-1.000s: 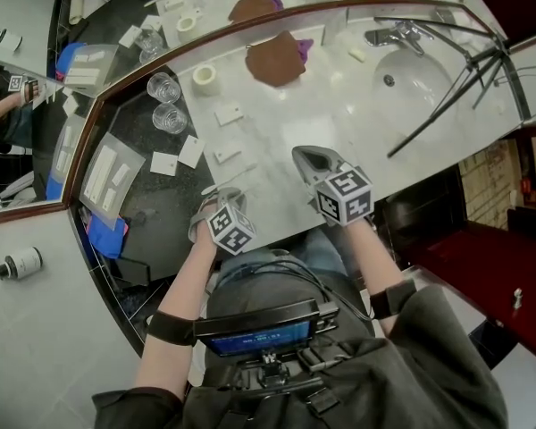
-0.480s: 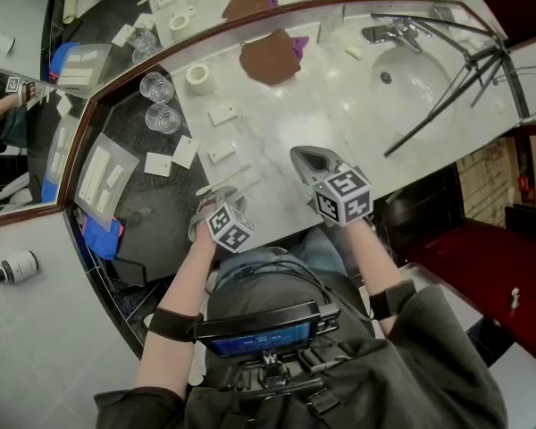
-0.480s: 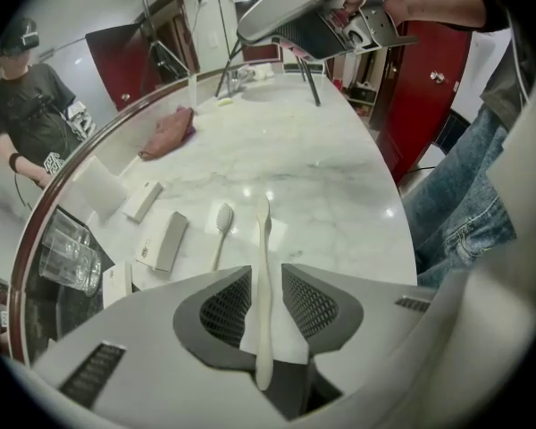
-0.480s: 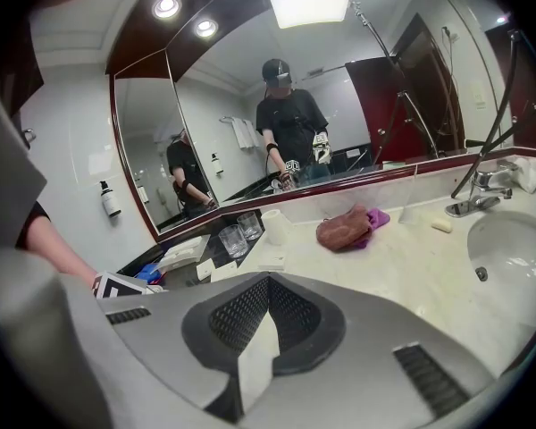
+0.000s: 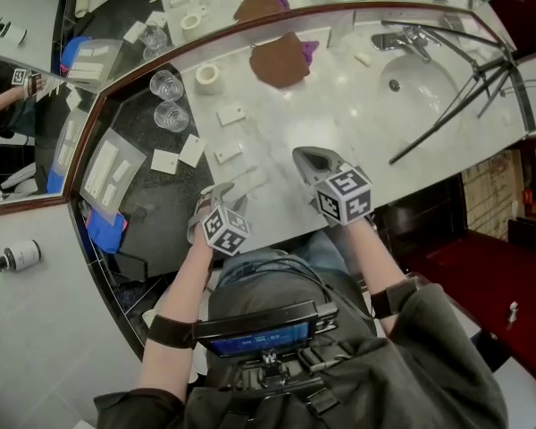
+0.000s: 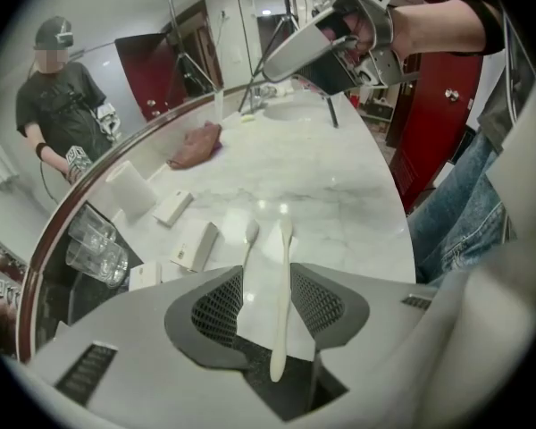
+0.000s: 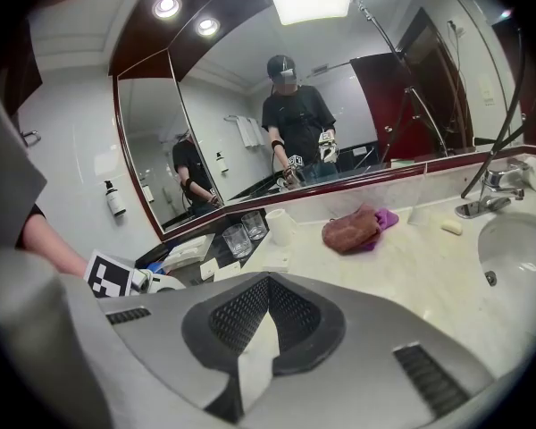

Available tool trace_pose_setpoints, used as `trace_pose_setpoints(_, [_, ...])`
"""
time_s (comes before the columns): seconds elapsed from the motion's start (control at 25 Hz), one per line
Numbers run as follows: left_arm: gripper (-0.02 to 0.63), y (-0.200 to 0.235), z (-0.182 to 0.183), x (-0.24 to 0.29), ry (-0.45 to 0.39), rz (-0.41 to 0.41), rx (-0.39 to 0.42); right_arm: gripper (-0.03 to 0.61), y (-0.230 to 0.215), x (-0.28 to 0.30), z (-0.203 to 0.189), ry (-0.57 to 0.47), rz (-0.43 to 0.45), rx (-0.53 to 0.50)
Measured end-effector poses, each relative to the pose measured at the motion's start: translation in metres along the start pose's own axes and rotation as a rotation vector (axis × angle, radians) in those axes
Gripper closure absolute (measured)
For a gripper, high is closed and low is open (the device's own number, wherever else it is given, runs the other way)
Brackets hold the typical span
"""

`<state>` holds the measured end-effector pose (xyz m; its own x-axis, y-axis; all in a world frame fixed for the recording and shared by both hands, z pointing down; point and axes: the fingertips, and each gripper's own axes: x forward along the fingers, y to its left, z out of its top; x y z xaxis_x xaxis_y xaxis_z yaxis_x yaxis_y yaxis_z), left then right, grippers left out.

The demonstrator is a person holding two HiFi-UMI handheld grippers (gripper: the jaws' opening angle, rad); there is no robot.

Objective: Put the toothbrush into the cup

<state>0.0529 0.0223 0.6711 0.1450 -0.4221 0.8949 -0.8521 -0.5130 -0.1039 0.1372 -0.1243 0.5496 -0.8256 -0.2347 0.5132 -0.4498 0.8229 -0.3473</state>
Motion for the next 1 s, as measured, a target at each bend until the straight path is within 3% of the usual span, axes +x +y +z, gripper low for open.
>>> trace_pose_setpoints(0.16, [0.465,0.028,0.020,-0.035,-0.100,0.099,-0.068,0.568,0.006,0.005,0.012,-0.005,0.030,-0.030])
trace_pose_setpoints(0.4, [0.602,0.079,0.045,-0.116,-0.335,0.277,-0.293,0.566,0.018,0.011,0.038,-0.031,0.078,-0.089])
trace_pose_setpoints(0.8, [0.612,0.122,0.030,-0.208,-0.640,0.385,-0.683,0.568,0.046,0.012,0.070,-0.071,0.148,-0.168])
trace_pose_setpoints(1.0, [0.612,0.125,0.017,-0.236,-0.712,0.449,-0.772,0.568,0.052,0.010,0.072,-0.070,0.166,-0.189])
